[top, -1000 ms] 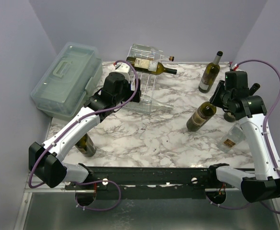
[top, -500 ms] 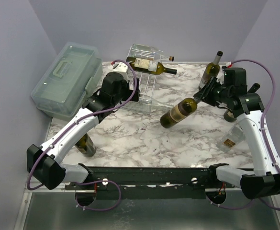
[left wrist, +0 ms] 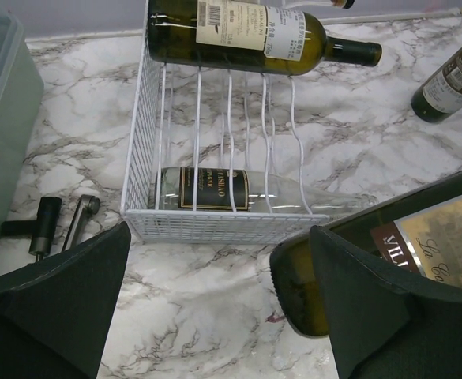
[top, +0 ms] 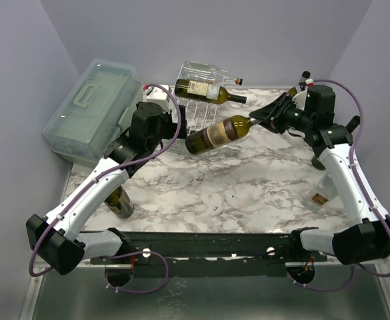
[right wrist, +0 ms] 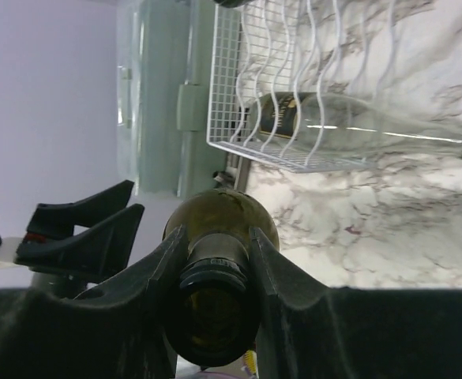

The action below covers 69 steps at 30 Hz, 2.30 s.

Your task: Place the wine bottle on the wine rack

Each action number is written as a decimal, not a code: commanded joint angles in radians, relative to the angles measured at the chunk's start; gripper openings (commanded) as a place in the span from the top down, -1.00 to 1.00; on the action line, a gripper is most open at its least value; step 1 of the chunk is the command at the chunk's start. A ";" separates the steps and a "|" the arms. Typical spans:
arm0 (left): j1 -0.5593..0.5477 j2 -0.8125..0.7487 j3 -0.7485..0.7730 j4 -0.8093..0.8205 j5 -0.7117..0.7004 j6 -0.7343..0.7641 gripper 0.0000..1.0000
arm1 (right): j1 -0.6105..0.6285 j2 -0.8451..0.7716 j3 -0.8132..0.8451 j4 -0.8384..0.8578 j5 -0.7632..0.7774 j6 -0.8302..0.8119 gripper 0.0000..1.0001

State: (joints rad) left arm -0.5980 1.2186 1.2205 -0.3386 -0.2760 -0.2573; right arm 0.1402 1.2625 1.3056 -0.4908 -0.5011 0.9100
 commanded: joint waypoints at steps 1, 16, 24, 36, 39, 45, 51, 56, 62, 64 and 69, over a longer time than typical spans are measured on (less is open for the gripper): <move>-0.006 -0.030 -0.013 0.008 -0.046 0.013 -0.92 | -0.004 0.013 -0.052 0.318 -0.142 0.232 0.99; -0.005 -0.029 -0.016 0.012 -0.076 0.029 -0.96 | 0.010 0.224 -0.149 0.771 0.033 0.506 0.99; -0.002 -0.014 -0.012 0.012 -0.057 0.026 -0.96 | 0.029 0.352 -0.159 0.927 0.108 0.599 0.99; 0.001 -0.008 -0.013 0.011 -0.054 0.034 -0.96 | 0.074 0.525 -0.179 1.137 0.098 0.716 0.99; 0.001 -0.006 -0.012 0.012 -0.054 0.034 -0.96 | 0.075 0.546 -0.198 1.198 0.105 0.746 0.99; 0.002 0.000 -0.012 0.012 -0.036 0.029 -0.96 | 0.075 0.575 -0.218 1.240 0.124 0.760 0.99; 0.001 0.001 -0.010 0.011 -0.026 0.023 -0.96 | 0.078 0.628 -0.226 1.294 0.129 0.799 0.99; 0.001 0.003 -0.009 0.011 -0.012 0.016 -0.96 | 0.081 0.672 -0.216 1.302 0.108 0.797 0.99; 0.001 0.002 -0.010 0.011 -0.012 0.016 -0.96 | 0.082 0.708 -0.226 1.318 0.120 0.793 0.99; 0.002 0.001 -0.010 0.012 -0.012 0.016 -0.96 | 0.082 0.726 -0.220 1.319 0.114 0.795 0.99; 0.002 0.008 -0.009 0.012 -0.015 0.016 -0.96 | 0.083 0.747 -0.214 1.321 0.109 0.788 0.99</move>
State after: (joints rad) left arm -0.5980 1.2160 1.2148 -0.3382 -0.3038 -0.2356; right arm 0.2165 1.9972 1.0744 0.7258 -0.3782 1.6703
